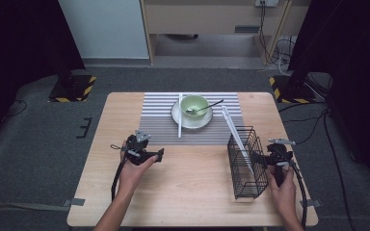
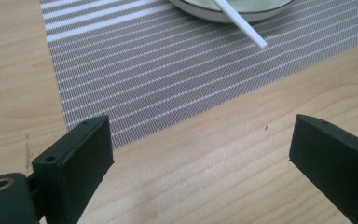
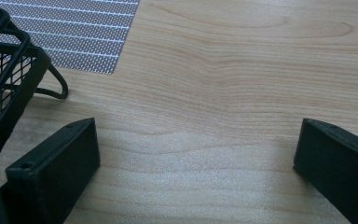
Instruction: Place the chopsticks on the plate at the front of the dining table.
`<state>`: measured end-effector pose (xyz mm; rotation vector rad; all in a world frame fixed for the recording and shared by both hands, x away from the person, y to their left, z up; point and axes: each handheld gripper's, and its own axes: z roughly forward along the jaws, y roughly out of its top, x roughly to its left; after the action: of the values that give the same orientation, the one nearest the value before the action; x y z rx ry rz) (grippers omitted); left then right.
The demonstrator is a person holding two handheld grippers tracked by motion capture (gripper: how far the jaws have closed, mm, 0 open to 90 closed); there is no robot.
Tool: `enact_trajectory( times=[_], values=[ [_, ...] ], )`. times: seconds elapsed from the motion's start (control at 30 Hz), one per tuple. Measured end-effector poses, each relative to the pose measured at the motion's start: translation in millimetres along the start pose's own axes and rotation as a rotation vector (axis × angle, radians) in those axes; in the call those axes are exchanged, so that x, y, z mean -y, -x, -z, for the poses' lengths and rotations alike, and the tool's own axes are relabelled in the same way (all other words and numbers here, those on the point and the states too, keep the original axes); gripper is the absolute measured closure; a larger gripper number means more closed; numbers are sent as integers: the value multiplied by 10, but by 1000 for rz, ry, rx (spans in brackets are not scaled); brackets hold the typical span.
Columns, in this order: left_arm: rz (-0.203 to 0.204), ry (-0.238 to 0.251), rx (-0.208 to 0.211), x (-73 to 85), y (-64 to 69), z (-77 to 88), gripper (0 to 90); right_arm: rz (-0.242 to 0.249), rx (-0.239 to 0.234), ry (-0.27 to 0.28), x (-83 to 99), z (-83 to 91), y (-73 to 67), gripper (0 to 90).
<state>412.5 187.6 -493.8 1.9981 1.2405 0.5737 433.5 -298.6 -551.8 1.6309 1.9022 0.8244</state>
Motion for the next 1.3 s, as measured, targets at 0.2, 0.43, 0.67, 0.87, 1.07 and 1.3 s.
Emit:
enact_trajectory(
  times=[0.2,0.43,0.67,0.87,1.07,1.3],
  values=[
    [17,-26,-2,177,-118,57,47,-2,3,0,1,1,-2,4],
    [28,-44,-5,349,-256,155,46,-4,3,0,1,1,-2,4],
    [35,-61,-10,447,-376,190,48,-4,4,0,1,2,-3,4],
    [43,-68,-21,488,-474,203,45,-5,4,-1,1,2,-3,4],
    [54,-99,-42,602,-520,101,38,-7,5,0,2,3,-4,4],
    [41,-70,-71,675,-508,45,15,-10,8,0,4,4,-6,4]
  ],
)
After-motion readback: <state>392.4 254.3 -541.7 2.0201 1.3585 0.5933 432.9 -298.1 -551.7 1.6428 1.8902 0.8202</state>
